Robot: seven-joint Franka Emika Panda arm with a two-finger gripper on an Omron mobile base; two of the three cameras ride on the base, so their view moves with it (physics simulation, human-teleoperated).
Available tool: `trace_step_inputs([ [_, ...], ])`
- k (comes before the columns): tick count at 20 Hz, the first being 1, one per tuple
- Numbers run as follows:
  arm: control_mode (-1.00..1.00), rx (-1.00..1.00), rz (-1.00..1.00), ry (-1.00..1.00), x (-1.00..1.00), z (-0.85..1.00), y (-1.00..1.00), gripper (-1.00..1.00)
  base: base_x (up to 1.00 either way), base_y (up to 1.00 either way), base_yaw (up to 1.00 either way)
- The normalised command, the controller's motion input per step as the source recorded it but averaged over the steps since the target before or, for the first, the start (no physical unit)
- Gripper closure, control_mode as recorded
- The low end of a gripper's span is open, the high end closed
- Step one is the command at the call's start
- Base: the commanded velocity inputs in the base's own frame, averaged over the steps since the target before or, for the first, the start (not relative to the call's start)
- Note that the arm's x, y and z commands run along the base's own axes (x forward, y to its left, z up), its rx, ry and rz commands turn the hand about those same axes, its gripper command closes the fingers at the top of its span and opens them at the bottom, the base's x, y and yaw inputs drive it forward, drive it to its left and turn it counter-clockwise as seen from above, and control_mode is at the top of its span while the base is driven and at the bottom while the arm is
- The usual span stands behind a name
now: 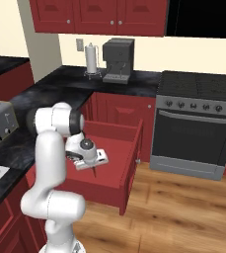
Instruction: Pick up the metallic utensils from the counter and place them in the open drawer. Make sure not to pick up any wooden utensils.
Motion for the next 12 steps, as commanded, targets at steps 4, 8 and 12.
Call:
trace_step_inputs([
  [4,-1.0,0.0,0.02,0.08,0.43,0.16,0.0,1.0,0.0,0.0,0.0],
  [8,-1.0,0.02,0.02,0.0,0.17,0.48,-0.02,1.0,0.0,0.0,0.0],
  [12,-1.0,0.01,0.0,0.01,0.41,0.39,0.0,1.0,0.0,0.0,0.0],
])
